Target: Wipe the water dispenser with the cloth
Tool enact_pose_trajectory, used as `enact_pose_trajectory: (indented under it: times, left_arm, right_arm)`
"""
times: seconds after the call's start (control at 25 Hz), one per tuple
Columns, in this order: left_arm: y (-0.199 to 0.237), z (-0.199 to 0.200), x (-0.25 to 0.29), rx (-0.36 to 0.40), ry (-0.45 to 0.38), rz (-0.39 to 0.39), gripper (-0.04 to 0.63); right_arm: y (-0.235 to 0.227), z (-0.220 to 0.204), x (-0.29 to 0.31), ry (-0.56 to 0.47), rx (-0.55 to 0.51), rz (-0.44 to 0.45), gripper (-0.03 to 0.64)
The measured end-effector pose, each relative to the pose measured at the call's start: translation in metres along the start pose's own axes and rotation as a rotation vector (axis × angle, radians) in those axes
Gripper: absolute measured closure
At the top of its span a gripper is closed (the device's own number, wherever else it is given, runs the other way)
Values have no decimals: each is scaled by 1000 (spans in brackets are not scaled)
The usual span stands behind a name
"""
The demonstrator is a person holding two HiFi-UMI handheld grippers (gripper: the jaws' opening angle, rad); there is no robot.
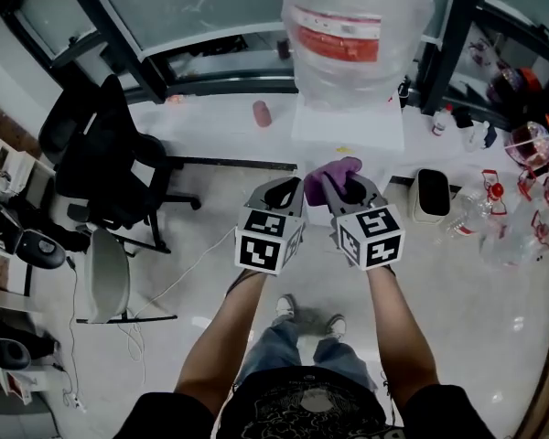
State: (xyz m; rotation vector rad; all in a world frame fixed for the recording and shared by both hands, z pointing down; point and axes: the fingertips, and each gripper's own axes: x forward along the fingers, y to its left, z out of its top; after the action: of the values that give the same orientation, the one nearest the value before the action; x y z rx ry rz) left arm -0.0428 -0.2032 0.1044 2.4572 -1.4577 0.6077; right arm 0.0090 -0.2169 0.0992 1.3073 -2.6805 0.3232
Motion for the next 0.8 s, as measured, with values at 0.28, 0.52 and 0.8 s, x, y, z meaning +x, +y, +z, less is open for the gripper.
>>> enact_pose_trajectory:
  times: [0.28,0.52,0.8]
  left_arm:
    - [53,-25,36,7,32,-62,568]
    - [91,-36,58,12,46,-107,568]
    - [102,-42,78,42,57,-167,568]
  right_arm:
    - [1,-22,91,31,49,-34,574]
    - [-2,-34,140,48,67,-99,574]
    - [-17,-48,158,29,155,-182,574]
